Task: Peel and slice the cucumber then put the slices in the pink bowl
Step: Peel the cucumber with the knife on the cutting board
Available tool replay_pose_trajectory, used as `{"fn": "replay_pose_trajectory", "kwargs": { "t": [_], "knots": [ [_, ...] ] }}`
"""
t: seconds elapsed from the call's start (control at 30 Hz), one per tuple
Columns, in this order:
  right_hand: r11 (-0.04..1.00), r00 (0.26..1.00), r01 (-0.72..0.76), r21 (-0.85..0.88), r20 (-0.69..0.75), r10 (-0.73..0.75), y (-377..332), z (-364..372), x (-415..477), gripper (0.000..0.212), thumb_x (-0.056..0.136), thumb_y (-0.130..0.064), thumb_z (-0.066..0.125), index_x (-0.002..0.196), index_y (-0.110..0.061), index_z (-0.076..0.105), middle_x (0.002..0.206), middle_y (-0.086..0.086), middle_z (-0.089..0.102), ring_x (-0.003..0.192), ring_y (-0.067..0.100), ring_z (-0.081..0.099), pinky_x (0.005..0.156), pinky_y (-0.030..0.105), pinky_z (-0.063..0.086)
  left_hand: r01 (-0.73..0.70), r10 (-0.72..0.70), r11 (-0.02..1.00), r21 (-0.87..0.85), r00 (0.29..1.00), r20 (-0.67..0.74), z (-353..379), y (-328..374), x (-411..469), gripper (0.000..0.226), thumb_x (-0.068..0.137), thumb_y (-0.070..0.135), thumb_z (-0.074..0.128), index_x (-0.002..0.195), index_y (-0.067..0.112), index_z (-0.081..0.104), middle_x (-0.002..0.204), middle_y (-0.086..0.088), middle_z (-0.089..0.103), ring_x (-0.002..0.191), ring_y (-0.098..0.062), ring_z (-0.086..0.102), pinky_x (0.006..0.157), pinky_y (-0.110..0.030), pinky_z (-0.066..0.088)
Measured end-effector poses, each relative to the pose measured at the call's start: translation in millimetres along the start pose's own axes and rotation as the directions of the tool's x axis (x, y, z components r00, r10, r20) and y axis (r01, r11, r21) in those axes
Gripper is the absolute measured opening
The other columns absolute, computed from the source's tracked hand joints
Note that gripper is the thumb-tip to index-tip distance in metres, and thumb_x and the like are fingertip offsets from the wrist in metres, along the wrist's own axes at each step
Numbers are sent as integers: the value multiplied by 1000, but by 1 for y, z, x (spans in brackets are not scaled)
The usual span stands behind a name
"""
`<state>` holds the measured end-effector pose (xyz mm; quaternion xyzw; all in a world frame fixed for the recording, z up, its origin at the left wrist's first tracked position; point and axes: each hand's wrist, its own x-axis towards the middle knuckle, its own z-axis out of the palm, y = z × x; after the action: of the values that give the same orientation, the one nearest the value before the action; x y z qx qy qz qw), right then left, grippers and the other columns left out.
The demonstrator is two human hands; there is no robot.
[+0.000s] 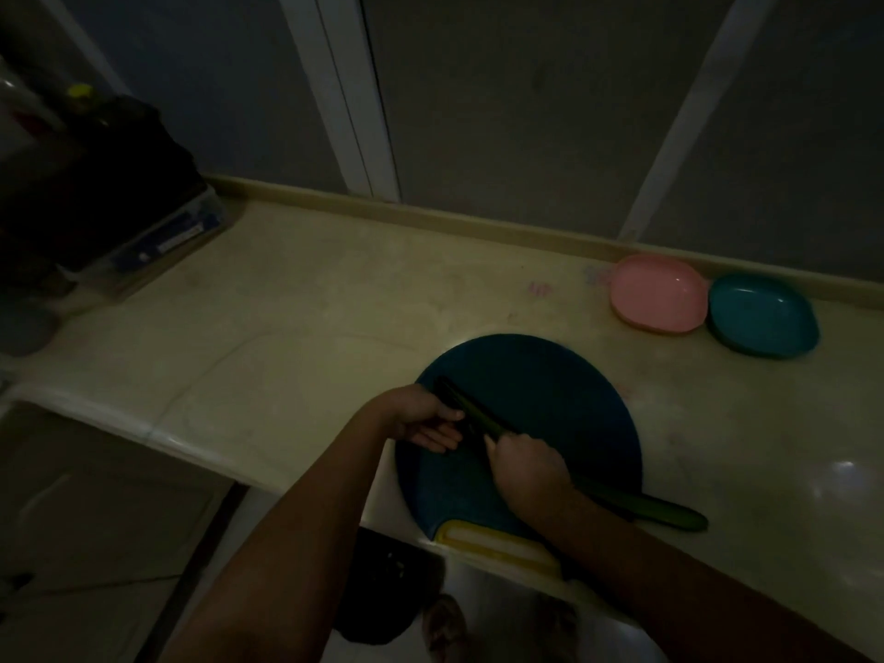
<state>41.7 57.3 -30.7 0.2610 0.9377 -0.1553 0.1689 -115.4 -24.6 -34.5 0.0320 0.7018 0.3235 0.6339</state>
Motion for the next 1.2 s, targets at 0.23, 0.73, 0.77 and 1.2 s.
{"fn": "replay_pose_trajectory", "kwargs": {
  "t": [0.23,0.73,0.77,1.2],
  "knots": [
    [999,999,-32,25,-14,32,18,10,-15,52,100,-43,28,92,-7,64,96,8,69,84,21,66,59,25,39,13,-13,1000,-26,1000,-27,5,2,-5,27,93,20,55,112,1,52,92,-13,63,81,-21,63,71,-29,54],
    [993,1000,0,117,17,-2,-9,-1,12,40,103,-25,30,102,-3,64,106,13,66,84,21,59,47,24,30,-43,27,994,-102,988,-155,29,-9,-18,25,93,15,47,109,-2,56,89,-17,63,77,-26,63,67,-31,54],
    [991,1000,-1,135,19,-1,-10,-3,12,43,103,-26,29,101,-2,64,105,13,66,86,23,61,50,25,33,-54,32,991,-120,983,-182,31,-12,-18,26,92,14,47,110,-3,56,89,-17,64,76,-26,64,66,-31,55],
    [933,997,36,358,47,-57,15,-30,-12,56,100,-43,31,53,-13,38,56,1,40,57,18,45,52,27,34,-253,80,928,-275,854,-515,9,-24,-23,17,93,1,49,108,-5,53,82,-16,61,65,-22,59,49,-24,54]
  ]
}}
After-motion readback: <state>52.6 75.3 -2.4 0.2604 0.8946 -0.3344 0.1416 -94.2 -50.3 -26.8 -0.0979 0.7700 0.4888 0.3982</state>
